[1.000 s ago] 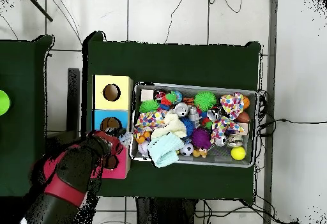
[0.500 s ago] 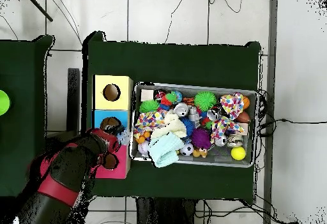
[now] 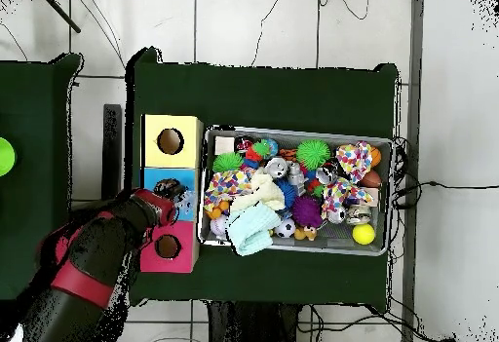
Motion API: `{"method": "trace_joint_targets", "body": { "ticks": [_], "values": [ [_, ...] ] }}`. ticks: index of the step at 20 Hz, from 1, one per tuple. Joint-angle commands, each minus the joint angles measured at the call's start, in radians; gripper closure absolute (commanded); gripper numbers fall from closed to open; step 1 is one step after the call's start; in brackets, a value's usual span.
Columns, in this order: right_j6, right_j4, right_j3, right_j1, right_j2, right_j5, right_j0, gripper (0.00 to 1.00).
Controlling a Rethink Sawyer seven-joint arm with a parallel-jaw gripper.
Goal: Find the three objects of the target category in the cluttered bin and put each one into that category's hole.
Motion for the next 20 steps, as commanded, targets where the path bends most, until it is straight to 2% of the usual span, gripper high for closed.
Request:
{"method": "trace_joint_targets", "body": {
  "ticks": [1, 10, 20],
  "values": [
    [0.243, 0.057, -0.067, 0.072, 0.034, 0.002, -0.013, 1.00],
    [0.273, 0.067, -0.109, 0.199, -0.069, -0.008, 0.040, 1.00],
    [0.244, 0.089, -0.133, 0.239, -0.092, 0.055, 0.060, 1.00]
  ]
}}
